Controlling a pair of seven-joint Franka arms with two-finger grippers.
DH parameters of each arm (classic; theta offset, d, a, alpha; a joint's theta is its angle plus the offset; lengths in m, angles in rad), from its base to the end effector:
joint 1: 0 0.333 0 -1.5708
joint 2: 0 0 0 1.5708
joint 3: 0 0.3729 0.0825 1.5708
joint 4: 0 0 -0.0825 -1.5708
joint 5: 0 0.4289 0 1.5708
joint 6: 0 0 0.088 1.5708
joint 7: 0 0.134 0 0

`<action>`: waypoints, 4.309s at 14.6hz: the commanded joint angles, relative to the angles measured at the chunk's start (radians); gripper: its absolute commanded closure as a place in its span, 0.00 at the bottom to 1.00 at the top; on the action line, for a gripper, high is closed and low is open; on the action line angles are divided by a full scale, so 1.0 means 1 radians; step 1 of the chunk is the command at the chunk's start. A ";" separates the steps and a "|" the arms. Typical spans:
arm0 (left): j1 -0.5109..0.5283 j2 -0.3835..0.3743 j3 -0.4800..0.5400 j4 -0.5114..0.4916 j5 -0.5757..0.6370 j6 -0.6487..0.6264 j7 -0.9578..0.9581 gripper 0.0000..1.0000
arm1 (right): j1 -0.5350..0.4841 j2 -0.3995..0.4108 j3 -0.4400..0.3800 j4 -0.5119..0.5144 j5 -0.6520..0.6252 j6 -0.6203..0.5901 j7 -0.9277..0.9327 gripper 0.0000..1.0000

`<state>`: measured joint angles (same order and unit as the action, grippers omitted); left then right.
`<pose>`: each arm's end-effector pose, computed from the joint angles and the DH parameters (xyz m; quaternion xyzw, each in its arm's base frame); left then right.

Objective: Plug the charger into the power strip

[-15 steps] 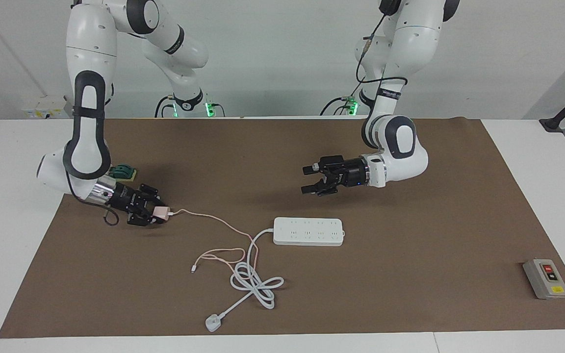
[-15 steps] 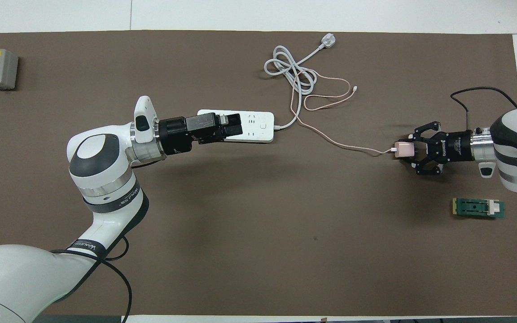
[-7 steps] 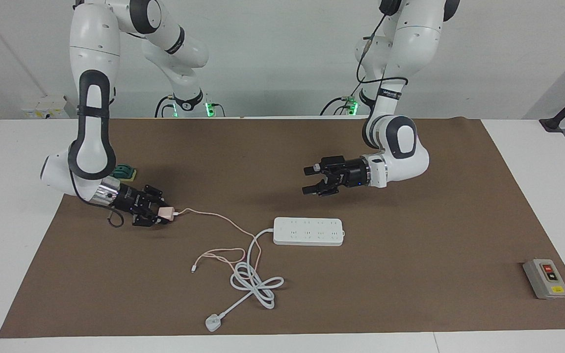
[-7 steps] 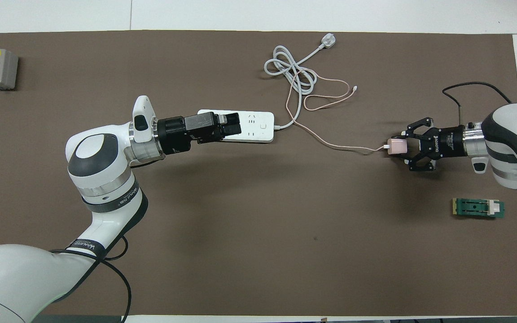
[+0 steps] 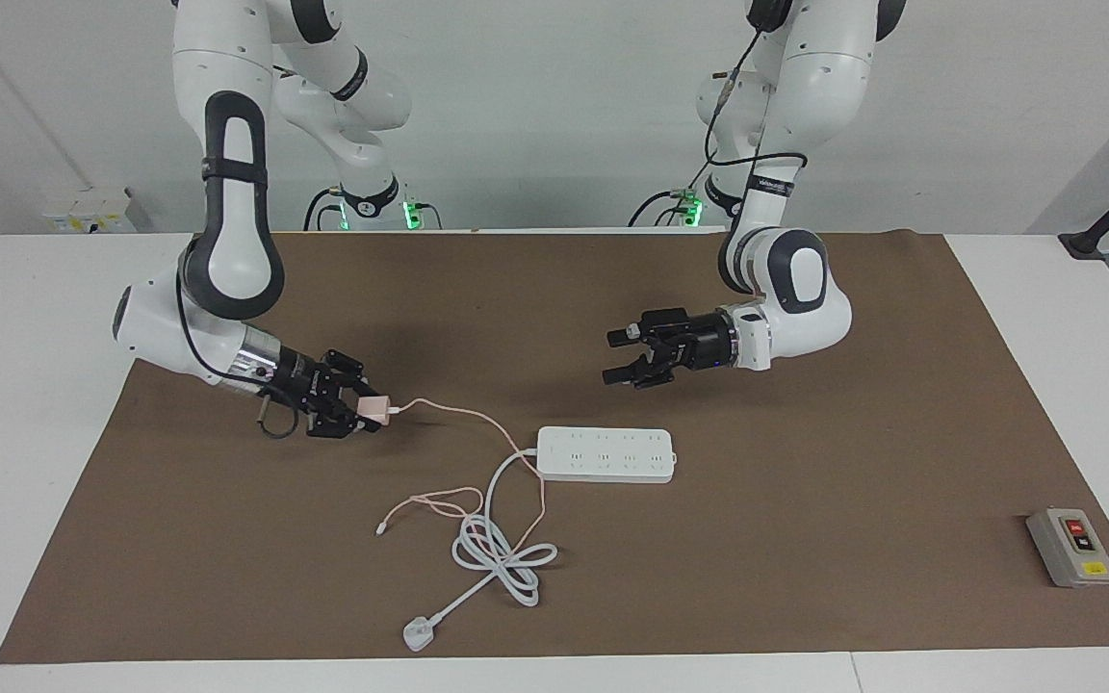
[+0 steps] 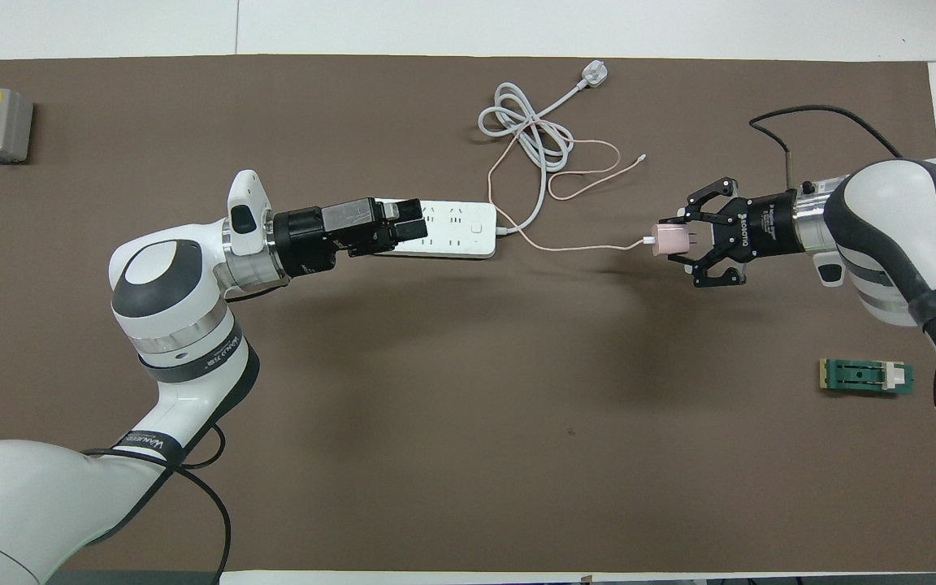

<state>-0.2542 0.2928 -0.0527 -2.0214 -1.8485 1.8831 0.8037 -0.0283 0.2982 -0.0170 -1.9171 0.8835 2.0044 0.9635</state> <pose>0.6092 -0.2922 0.3741 0.7069 0.0340 0.0437 0.7051 0.6597 0.0361 0.3484 -0.6819 0.6270 0.2465 0.2849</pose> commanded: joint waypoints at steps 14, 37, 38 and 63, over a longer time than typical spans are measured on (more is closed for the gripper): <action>-0.023 0.006 0.002 0.000 -0.017 0.011 0.012 0.00 | 0.361 -0.002 -0.003 0.223 -0.038 0.140 0.494 1.00; -0.077 0.008 0.002 0.004 -0.077 0.050 0.014 0.06 | 0.465 0.035 0.000 0.267 -0.084 0.197 0.555 1.00; -0.073 0.006 0.002 0.000 -0.074 0.042 0.014 0.07 | 0.465 0.035 0.000 0.265 -0.084 0.197 0.552 1.00; -0.039 0.012 0.004 0.021 -0.003 0.033 0.045 1.00 | 0.459 0.035 -0.001 0.268 -0.081 0.214 0.575 0.00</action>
<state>-0.2938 0.3011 -0.0502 -2.0081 -1.8652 1.9168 0.8334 0.4306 0.3237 -0.0165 -1.6644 0.8197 2.2079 1.5039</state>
